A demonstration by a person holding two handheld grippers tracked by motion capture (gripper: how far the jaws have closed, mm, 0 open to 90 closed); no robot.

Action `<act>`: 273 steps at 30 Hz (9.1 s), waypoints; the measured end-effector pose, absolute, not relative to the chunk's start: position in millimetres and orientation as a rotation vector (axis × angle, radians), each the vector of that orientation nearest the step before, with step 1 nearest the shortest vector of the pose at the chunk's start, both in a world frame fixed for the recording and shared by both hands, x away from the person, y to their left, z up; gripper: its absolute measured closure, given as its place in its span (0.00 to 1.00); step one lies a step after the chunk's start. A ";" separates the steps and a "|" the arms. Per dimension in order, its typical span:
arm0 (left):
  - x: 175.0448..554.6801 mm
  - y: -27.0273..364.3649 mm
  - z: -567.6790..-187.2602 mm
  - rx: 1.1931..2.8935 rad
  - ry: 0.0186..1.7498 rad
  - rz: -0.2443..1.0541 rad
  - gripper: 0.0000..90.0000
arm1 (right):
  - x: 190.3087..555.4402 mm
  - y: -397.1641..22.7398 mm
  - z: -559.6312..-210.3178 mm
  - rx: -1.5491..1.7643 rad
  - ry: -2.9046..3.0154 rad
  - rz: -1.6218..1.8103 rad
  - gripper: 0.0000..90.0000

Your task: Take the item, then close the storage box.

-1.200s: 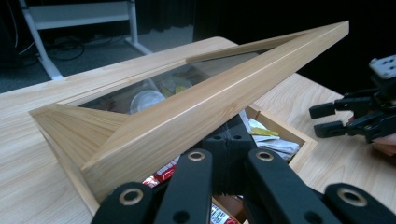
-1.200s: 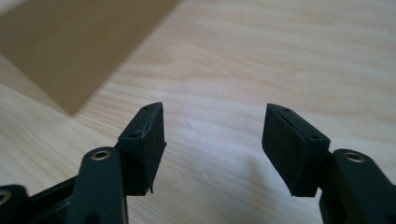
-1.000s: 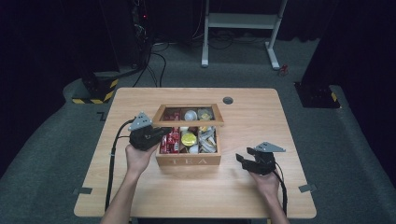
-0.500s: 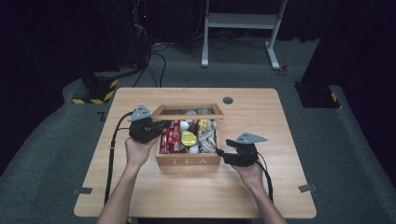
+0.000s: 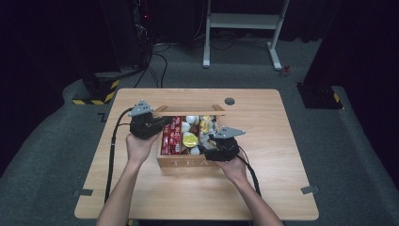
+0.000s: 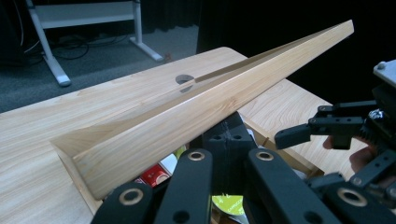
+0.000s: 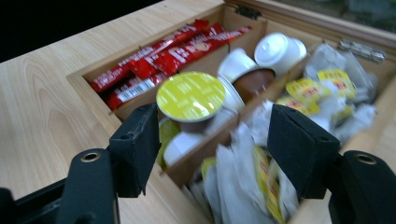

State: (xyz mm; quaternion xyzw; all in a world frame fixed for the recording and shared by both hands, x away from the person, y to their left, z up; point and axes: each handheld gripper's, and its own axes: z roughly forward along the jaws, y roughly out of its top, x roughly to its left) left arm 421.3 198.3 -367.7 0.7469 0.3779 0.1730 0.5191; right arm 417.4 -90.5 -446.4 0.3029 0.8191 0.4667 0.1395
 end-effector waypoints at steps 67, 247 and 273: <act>432.8 199.1 -360.3 1.792 0.922 0.407 1.00 | 431.8 -41.3 -445.9 0.903 2.397 1.201 0.42; 419.6 207.9 -376.6 1.797 0.920 0.409 1.00 | 433.4 -250.8 -490.9 1.377 2.092 1.065 0.39; 416.7 208.4 -380.6 1.792 0.914 0.401 1.00 | 394.2 -275.0 -516.8 1.393 2.067 1.003 0.48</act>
